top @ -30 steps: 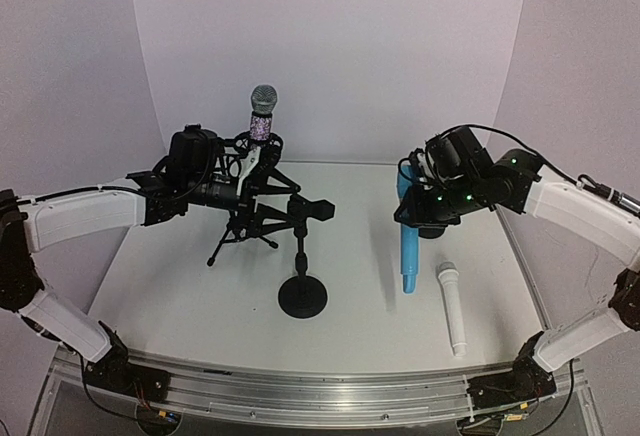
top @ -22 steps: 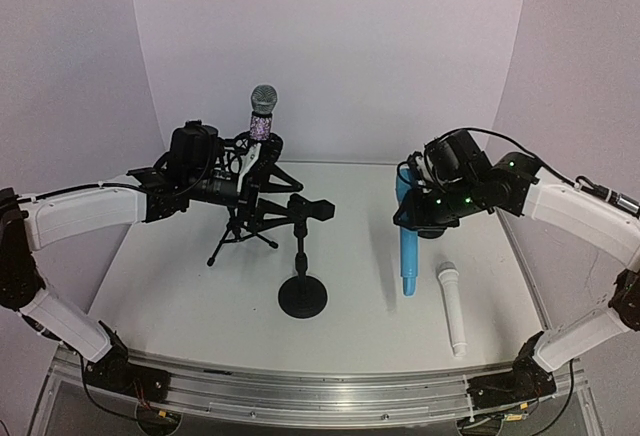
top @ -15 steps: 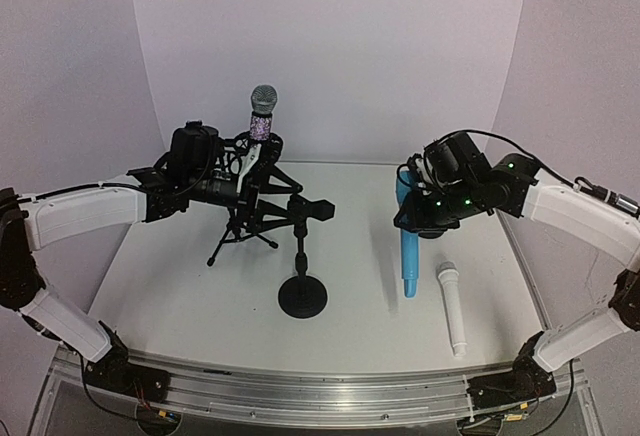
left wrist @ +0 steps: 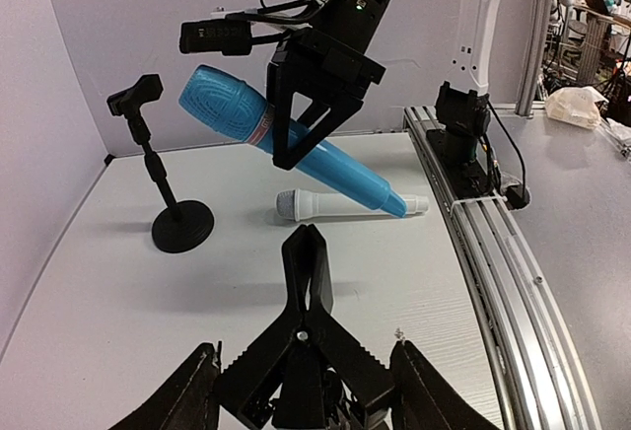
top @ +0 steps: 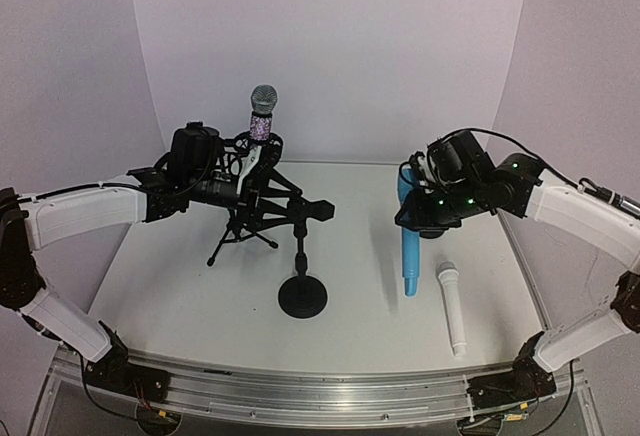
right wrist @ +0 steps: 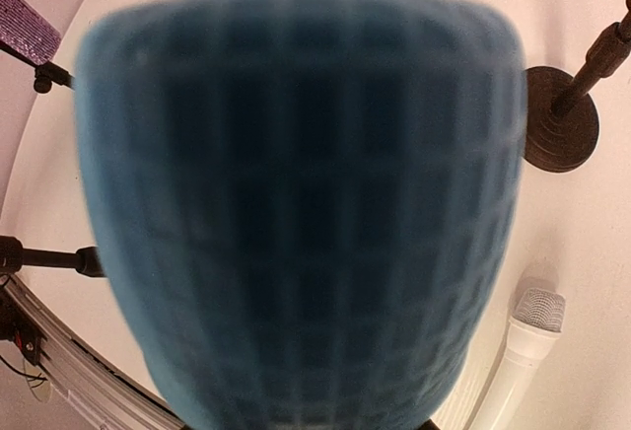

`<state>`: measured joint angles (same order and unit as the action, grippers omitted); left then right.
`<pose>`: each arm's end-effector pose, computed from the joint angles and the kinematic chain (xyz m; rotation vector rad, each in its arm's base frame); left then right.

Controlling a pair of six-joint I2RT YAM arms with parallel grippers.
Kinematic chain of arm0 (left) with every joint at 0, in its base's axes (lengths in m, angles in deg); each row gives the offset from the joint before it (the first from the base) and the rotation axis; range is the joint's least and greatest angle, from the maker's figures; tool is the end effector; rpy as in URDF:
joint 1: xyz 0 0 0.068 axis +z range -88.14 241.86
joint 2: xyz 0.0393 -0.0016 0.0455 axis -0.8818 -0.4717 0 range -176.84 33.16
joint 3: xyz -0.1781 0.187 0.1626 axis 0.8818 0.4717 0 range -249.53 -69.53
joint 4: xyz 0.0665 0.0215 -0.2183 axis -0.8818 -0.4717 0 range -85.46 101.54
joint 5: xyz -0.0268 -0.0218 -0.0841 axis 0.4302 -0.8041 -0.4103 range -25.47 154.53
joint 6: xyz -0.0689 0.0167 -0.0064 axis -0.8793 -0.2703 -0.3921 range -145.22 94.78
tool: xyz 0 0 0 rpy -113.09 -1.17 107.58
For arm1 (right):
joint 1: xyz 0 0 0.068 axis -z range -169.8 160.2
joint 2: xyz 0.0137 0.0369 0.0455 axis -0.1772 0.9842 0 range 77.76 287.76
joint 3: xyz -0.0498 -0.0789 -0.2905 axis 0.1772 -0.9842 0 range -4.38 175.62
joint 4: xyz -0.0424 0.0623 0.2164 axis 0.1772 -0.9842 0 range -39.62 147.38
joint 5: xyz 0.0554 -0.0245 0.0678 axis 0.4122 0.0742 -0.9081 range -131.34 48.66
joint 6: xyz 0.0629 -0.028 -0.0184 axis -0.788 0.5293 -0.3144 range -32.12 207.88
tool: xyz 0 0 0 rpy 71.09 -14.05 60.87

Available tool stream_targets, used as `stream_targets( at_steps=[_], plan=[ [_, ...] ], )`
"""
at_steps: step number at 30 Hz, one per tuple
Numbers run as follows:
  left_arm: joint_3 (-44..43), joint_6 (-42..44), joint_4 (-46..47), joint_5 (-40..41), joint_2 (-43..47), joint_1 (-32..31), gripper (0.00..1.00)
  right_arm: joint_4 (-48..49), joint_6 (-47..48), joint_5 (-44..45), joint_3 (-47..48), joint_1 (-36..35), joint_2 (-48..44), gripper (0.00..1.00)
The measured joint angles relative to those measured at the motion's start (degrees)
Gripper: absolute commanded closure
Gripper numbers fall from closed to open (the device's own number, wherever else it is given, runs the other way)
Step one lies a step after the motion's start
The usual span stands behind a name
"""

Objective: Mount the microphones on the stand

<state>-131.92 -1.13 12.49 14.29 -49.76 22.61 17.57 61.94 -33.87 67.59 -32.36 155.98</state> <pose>0.2087 -0.2287 0.3538 1.4612 1.2270 -1.0105 0.2014 0.1746 0.3461 -0.2852 2.3896 0.4163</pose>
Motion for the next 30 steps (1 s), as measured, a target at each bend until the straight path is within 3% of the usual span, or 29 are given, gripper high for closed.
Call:
stream_targets(
  at_steps=[9, 20, 24, 30],
  plan=[
    [0.0, 0.1, 0.0, 0.0, 0.0, 0.0, 0.48, 0.3, 0.2, 0.0, 0.0, 0.0, -0.8, 1.0],
    [-0.2, 0.0, 0.1, -0.1, -0.1, 0.2, 0.81, 0.4, 0.4, -0.4, 0.0, 0.0, -1.0, 1.0],
    [-0.2, 0.0, 0.1, -0.4, -0.2, 0.3, 0.98, 1.4, 0.7, -1.6, 0.2, 0.0, -1.1, 1.0],
    [-0.2, 0.1, 0.0, -0.8, -0.2, 0.5, 1.0, 6.3, 4.0, -3.1, 3.3, -1.6, -1.2, 1.0]
  ],
)
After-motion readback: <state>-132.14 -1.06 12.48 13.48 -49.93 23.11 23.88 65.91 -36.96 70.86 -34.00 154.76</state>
